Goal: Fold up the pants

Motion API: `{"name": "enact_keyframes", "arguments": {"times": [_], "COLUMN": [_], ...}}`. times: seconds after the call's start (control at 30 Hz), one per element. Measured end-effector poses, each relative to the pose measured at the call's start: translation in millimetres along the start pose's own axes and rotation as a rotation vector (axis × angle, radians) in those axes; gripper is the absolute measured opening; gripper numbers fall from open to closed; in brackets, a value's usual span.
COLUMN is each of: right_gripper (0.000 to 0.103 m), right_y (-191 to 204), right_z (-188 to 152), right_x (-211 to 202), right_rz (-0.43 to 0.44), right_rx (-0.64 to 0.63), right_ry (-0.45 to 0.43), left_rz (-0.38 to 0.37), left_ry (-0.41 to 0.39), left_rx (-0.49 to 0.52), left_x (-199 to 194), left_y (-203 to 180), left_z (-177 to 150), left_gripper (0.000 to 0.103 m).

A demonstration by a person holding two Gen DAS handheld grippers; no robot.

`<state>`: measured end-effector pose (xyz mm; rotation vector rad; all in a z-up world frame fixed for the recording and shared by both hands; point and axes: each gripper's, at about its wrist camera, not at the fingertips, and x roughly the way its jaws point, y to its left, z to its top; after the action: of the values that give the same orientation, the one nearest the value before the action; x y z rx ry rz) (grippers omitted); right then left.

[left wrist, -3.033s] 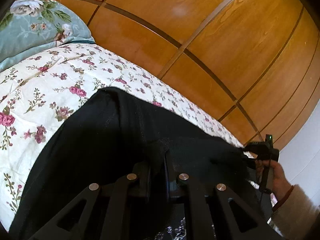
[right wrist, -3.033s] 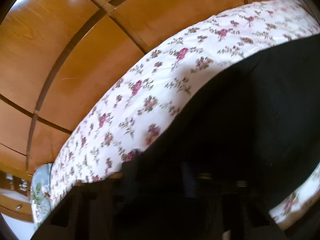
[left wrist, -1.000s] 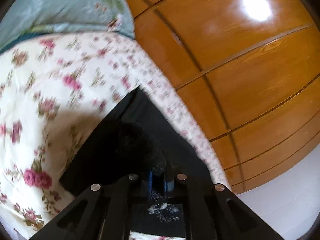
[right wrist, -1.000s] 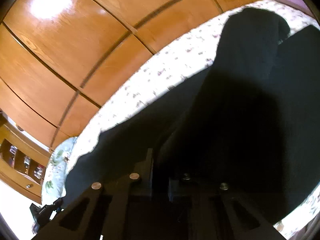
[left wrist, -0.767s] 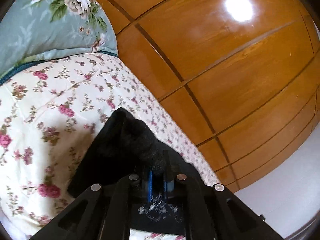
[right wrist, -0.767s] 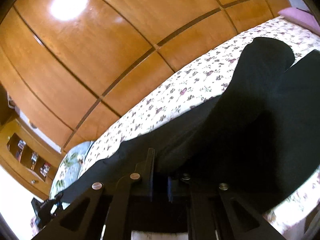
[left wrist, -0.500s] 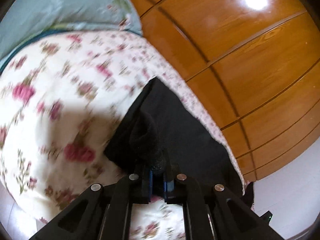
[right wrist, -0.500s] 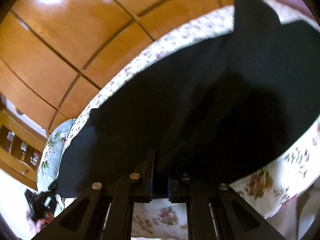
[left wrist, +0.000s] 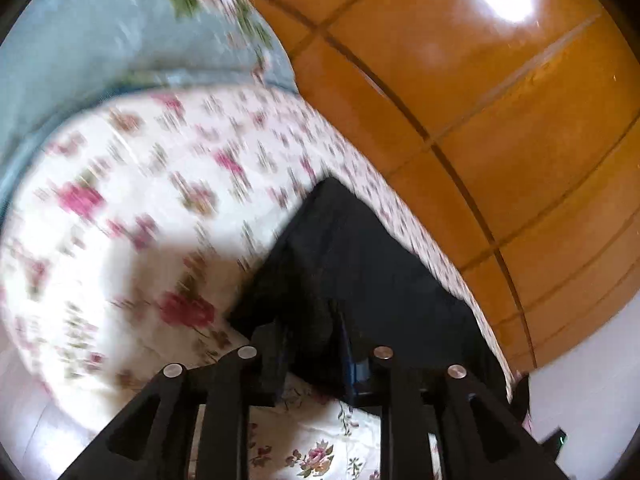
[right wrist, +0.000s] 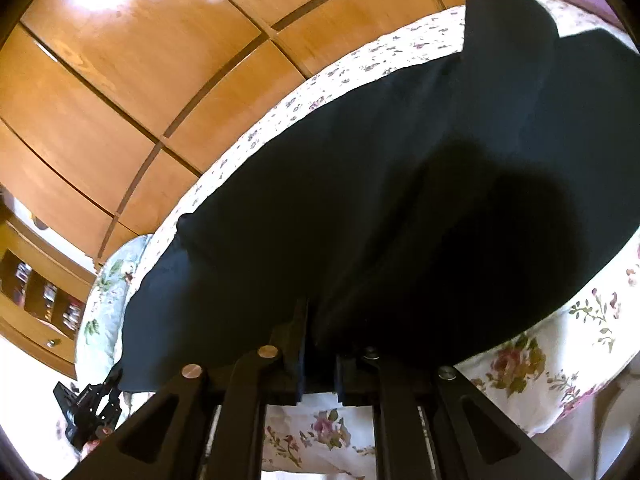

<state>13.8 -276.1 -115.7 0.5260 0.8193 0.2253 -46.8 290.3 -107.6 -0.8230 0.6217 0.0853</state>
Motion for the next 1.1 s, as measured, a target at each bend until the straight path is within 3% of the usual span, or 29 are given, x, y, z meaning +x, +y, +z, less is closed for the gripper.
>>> {"name": "enact_keyframes", "arguments": {"times": [0.13,0.2,0.33,0.47,0.53,0.6,0.63,0.7,0.8,0.87,0.97,1.03,1.1], "right_gripper": [0.023,0.024,0.024,0.026,0.037,0.068,0.068,0.068,0.068,0.068,0.067,0.053,0.015], "right_y": [-2.9,-6.2,-28.0,-46.6,-46.9,-42.3,-39.7,-33.4,-20.7,-16.4,-26.2,-41.8,-58.3], "right_z": [2.7,6.3,21.5,44.7,63.7,85.5,101.4,120.9,150.7,166.2,170.7,168.2,166.3], "right_x": [-22.1,-35.6,-68.7,-92.3,-97.2,-96.1,-92.2,-84.9,-57.9,-33.5,-15.1,-6.8,-11.1], "right_rz": [-0.031,-0.060,-0.135,-0.201,-0.235,-0.261,-0.282,-0.285,-0.390,-0.492,-0.577,-0.640,-0.649], "right_rx": [-0.057,-0.084,-0.052,0.000,0.008,0.008,0.014,0.007,-0.035,-0.092,-0.131,-0.139,-0.128], "right_ry": [-0.030,-0.056,-0.142,-0.234,-0.279,-0.319,-0.321,-0.324,-0.311,-0.265,-0.188,-0.141,-0.123], "left_rz": [0.052,0.034,-0.031,-0.118,-0.135,-0.140,-0.147,-0.135,-0.093,-0.092,-0.131,-0.145,-0.145], "left_ry": [-0.156,-0.169,-0.084,0.061,0.122,0.183,0.213,0.239,0.249,0.277,0.245,0.234,0.238], "left_rx": [0.042,0.074,0.184,0.307,0.371,0.416,0.442,0.508,0.584,0.593,0.581,0.582,0.579], "left_x": [-28.3,-24.9,12.1,66.4,97.4,123.4,138.0,158.7,169.7,174.3,163.8,161.8,164.5], "left_y": [-18.8,-36.5,-84.4,-138.0,-162.5,-183.2,-192.2,-203.5,-204.9,-197.3,-189.8,-188.2,-189.1], "left_z": [15.1,22.0,20.9,0.1,-14.4,-28.0,-35.6,-48.4,-65.9,-73.9,-75.5,-77.0,-76.6], "left_gripper": [0.026,0.026,0.027,0.027,0.027,0.027,0.027,0.027,0.027,0.027,0.029,0.029,0.029]}}
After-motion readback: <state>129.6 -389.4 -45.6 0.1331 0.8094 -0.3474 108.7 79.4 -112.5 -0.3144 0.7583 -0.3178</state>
